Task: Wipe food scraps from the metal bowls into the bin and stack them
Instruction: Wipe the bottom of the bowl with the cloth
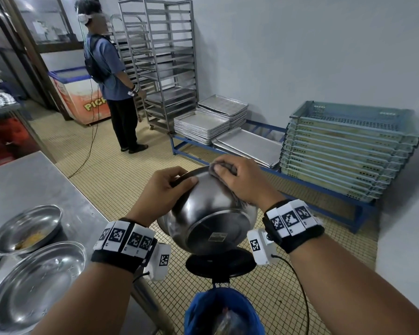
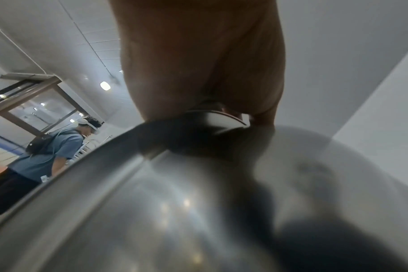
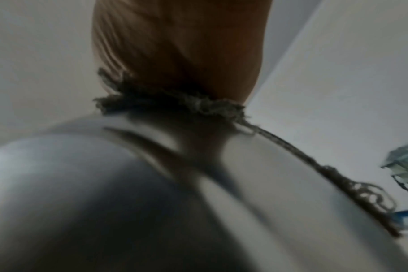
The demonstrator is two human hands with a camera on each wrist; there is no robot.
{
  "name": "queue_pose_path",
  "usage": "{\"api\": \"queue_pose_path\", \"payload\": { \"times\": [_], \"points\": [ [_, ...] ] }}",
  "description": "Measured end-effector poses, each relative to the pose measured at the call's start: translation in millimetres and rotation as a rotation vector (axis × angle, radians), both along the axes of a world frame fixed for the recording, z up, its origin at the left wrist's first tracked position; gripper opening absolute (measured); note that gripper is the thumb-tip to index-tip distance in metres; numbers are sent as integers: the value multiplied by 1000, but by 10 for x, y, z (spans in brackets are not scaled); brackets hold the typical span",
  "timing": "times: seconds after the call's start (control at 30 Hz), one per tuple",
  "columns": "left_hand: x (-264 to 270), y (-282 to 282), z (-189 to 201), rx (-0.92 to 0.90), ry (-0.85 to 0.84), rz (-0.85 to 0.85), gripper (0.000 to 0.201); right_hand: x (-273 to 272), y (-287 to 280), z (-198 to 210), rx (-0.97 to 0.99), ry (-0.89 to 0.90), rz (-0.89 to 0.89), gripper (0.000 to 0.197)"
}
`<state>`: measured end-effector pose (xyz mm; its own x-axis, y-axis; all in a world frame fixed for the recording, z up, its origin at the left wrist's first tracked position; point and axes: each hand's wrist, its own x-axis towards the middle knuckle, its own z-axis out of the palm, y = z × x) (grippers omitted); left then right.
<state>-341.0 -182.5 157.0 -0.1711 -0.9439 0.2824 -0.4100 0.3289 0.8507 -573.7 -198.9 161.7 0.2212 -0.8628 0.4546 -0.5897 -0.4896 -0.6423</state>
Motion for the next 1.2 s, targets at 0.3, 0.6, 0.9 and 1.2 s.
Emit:
{"api": "queue_pose_path", "payload": {
  "times": [0.3,0.6,0.9,1.2],
  "points": [
    [25,32,-138,68,248,106,7,-128,-32,-204,136,-235,-66,14],
    [39,48,-100,47,331,141,3,-191,-104,-161,118,-216,-75,18],
    [-43,20,-71,3,318,133,6,-112,-99,-46,78,-187,-36,15],
    [98,-38,-77,-35,168,90,10,-225,-91,-127,122,-344,-69,14]
  ]
}}
